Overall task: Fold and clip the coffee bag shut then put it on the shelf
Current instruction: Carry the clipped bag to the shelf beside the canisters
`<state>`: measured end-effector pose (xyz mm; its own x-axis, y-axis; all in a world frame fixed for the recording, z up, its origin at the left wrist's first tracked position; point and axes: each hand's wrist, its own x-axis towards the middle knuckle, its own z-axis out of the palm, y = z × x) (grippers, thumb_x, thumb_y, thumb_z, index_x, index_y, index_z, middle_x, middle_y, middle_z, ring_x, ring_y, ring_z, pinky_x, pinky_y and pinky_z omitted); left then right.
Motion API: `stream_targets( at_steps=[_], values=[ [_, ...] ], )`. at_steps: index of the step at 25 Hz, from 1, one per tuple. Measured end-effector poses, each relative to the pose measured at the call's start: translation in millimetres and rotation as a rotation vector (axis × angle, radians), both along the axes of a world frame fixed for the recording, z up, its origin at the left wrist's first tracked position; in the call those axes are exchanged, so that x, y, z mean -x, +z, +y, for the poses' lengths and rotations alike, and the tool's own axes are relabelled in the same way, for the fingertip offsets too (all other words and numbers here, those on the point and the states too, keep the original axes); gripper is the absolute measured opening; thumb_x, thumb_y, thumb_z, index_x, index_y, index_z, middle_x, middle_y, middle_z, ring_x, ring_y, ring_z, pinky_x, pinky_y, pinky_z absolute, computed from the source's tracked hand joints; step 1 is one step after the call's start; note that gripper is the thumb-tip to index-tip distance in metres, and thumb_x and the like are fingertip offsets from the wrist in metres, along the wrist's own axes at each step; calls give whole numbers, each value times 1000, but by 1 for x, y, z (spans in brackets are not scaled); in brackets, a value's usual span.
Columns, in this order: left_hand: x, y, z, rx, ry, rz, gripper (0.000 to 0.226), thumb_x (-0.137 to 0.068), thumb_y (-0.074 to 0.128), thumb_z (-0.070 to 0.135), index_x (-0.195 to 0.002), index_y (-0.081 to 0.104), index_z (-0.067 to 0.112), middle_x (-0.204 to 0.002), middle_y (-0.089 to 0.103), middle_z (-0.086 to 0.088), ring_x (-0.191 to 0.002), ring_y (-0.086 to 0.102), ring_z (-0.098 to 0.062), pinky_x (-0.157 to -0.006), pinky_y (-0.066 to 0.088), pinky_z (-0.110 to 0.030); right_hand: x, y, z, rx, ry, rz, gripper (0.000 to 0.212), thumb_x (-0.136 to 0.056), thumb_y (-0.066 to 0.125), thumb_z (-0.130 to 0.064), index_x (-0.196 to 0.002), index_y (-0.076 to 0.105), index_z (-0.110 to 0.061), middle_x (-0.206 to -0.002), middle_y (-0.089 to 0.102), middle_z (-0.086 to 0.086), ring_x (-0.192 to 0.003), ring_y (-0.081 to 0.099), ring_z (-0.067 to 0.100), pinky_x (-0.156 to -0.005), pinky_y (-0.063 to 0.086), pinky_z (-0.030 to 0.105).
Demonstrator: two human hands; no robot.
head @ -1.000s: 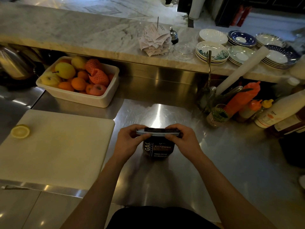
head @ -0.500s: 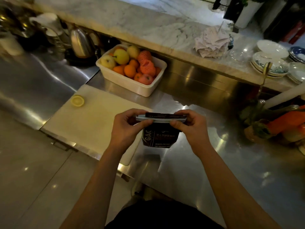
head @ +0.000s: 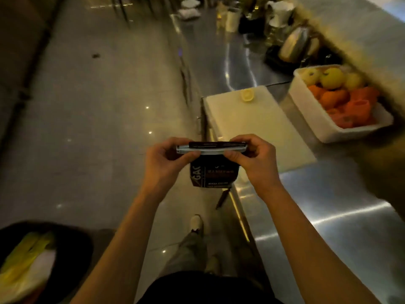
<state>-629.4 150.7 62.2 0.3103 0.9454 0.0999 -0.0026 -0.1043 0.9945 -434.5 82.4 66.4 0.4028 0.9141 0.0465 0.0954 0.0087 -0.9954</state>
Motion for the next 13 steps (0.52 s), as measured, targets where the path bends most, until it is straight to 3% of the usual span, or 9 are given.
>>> stream_targets(
  at_steps=[4, 13],
  values=[
    [104, 9, -36, -34, 322, -13, 25, -75, 75, -1, -99, 69, 0, -85, 76, -1, -81, 73, -14, -74, 58, -23, 93, 5, 26, 7, 313, 28, 25, -71, 81, -6, -90, 69, -17, -84, 72, 1, -76, 70, 7, -69, 56, 20],
    [322, 14, -155, -95, 926, -5, 26, -72, 80, 5, -93, 73, 19, -85, 77, 4, -83, 74, -12, -69, 58, -22, 339, 22, 12, -16, 889, 81, 22, -75, 78, -5, -92, 68, -14, -85, 73, 2, -79, 72, 12, -69, 57, 22]
  ],
)
